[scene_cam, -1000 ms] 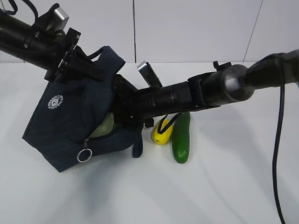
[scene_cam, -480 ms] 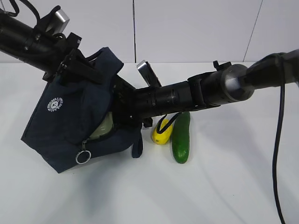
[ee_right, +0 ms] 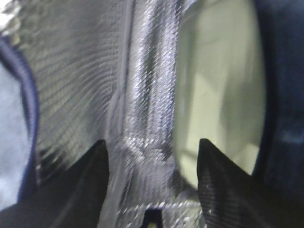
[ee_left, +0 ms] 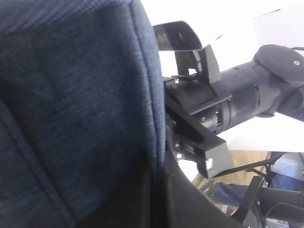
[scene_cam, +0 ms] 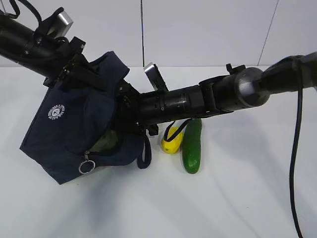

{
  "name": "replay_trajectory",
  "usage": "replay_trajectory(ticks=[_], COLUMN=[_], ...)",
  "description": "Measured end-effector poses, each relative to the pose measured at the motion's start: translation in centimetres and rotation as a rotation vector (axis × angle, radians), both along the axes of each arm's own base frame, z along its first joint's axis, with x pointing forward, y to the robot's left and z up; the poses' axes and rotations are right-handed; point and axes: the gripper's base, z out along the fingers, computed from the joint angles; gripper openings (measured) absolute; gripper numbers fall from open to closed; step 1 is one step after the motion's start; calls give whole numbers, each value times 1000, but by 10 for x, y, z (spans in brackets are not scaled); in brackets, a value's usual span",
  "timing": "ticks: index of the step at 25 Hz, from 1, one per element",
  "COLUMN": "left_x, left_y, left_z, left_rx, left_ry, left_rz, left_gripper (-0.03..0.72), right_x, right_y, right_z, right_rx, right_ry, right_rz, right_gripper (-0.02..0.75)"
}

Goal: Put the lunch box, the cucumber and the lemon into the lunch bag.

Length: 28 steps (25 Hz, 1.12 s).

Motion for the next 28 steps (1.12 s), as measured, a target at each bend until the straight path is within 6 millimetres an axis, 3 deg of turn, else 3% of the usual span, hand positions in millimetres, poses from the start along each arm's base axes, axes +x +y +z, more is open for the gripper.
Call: replay_trajectory(ticks=[11, 20, 28], left_x=[1, 8, 10], left_y=[7, 46, 74], left_z=[0, 1, -1], left_rx=[1, -15, 11], left_ry=[5, 32, 39], left_rz=[7, 74, 119], left_gripper=[-8, -8, -8], right_x=[-4, -3, -8], right_y=[-4, -12, -16], right_z=[7, 18, 53], right_rx=[83, 63, -25], right_ry=[1, -46, -146], right_rz=[84, 100, 120], right_gripper=[460, 460, 460])
